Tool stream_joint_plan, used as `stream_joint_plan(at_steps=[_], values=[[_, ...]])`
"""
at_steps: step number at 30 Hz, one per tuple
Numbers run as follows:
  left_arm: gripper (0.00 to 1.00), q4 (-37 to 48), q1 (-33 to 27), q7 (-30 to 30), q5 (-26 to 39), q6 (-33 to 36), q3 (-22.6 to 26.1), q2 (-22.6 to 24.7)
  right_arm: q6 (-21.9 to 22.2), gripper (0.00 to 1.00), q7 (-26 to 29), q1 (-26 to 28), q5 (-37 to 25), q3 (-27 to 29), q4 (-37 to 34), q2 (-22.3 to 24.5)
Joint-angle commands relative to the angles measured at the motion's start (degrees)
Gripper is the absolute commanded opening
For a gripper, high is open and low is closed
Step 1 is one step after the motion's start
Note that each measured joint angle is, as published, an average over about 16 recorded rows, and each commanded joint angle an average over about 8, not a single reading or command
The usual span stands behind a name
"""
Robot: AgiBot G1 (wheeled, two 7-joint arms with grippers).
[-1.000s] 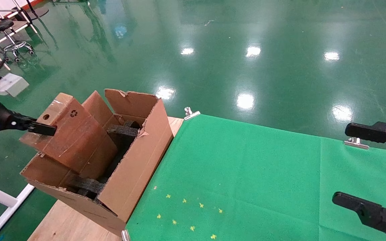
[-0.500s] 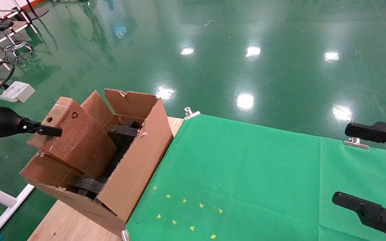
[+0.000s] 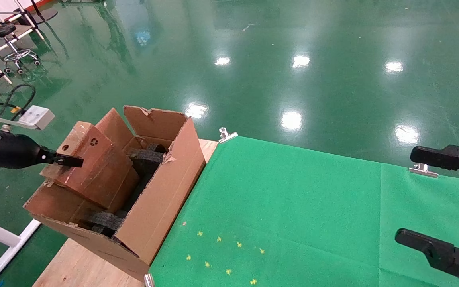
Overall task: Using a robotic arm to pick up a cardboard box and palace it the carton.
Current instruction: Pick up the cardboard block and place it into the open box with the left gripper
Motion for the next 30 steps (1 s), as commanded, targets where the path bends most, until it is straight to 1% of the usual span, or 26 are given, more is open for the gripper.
stream_joint_plan(at_steps=[1, 12, 25, 30], values=[[0.00, 0.00, 0.58, -0.03, -0.03, -0.06, -0.03, 0.30, 0.00, 1.00, 0.00, 0.00, 0.00, 0.00, 0.00, 0.00], [0.00, 0.25, 5.15, -0.81, -0.67, -2.88, -0.50, 2.62, 0.00, 1.00, 0.00, 0.00, 0.00, 0.00, 0.00, 0.00], [0.00, 0.56, 12.06, -1.57, -2.76, -9.10, -2.00, 4.72, 0.00, 1.00, 0.00, 0.00, 0.00, 0.00, 0.00, 0.00], [0.00, 0.46, 14.11, -1.94, -3.51, -10.38, -2.54, 5.19, 0.00, 1.00, 0.00, 0.00, 0.00, 0.00, 0.00, 0.00]])
